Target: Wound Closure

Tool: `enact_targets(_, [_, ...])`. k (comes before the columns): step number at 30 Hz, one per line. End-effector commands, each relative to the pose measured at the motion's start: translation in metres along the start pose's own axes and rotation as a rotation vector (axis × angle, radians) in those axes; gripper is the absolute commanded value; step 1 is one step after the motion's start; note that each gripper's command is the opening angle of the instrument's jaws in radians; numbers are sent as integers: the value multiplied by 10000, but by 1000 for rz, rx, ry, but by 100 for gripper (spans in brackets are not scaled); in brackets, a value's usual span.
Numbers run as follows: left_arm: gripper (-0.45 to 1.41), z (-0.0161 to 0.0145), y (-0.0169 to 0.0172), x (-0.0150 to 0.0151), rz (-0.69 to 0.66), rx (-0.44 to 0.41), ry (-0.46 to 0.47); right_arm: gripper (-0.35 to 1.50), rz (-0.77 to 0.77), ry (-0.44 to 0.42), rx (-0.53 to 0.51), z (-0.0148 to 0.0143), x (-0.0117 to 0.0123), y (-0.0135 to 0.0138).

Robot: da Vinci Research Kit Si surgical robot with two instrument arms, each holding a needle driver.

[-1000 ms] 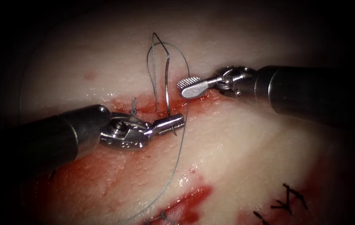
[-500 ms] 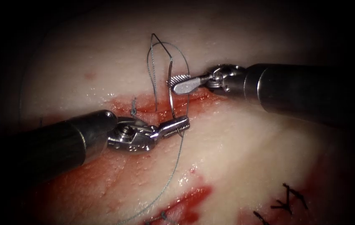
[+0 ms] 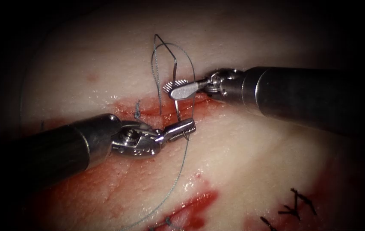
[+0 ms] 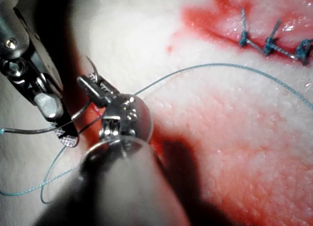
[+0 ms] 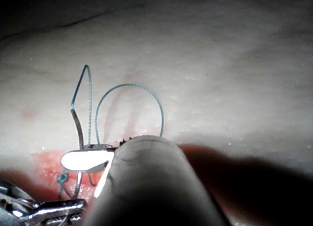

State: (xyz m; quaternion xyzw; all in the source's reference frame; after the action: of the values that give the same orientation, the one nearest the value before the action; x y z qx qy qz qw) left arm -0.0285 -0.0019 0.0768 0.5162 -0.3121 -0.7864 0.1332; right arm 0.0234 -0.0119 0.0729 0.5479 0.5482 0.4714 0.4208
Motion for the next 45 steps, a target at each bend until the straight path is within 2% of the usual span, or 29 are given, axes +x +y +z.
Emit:
enact_targets(1, [-25,8,-1,-3,-4,1,1,68,-18,-2,-1,9,6,5])
enact_targets(2, [-25,9,-1,-2,-4,2,0,32,-37,7,-7,10,6,7])
enact_targets(3, [-27,10,0,-1,-3,2,-2,-33,-49,14,-20,10,7,8])
enact_targets(11, [-35,13,3,5,-6,-22,-5,-35,-90,25,-53,9,10,10])
enact_targets(12, [-35,13,3,5,-5,-25,-5,-16,-95,25,-53,9,11,9])
enact_targets(13, [-35,13,3,5,-5,-25,-5,15,-101,31,-47,9,12,9])
enact_targets(14, [-35,13,3,5,-11,-25,-5,36,-113,39,-39,10,13,9])
enact_targets(15, [-35,13,3,5,-11,-28,-5,79,-124,49,-31,11,14,8])
enact_targets(16, [-35,13,3,5,-11,-28,-5,103,-148,57,-27,12,16,8])
enact_targets(17, [-38,12,3,5,-17,-28,-5,118,-165,62,-25,13,17,8])
enact_targets(19, [-40,12,3,5,-23,-31,-5,126,-176,70,-20,16,19,8])
enact_targets(25, [-38,11,3,6,-29,-31,-6,121,-183,72,-22,17,16,8])
enact_targets(27, [-38,11,3,6,-29,-31,-6,110,-183,73,-19,17,15,7])
enact_targets(29, [-38,12,3,6,-29,-31,-7,84,-184,72,-18,16,14,7])
enact_targets(30, [-38,12,3,6,-29,-31,-7,54,-184,65,-24,16,13,7])
enact_targets(32, [-40,12,3,6,-29,-31,-7,-35,-189,37,-55,15,10,8])
enact_targets(36, [-45,12,4,7,-34,-42,-3,-35,-416,-10,-165,13,11,9])
enact_targets(40, [-45,10,7,10,-45,-97,-12,-35,-455,-4,-182,7,16,8])
enact_targets(41, [-28,10,8,11,-61,-114,-15,-35,-460,0,-187,5,18,7])
enact_targets(42, [0,8,8,12,-89,-132,-19,-35,-460,0,-188,2,18,7])
enact_targets(44, [94,5,9,15,-210,-176,-36,-35,-478,0,-191,-3,20,6])
enact_targets(45, [120,4,8,15,-268,-198,-45,-35,-490,3,-192,-5,21,7])
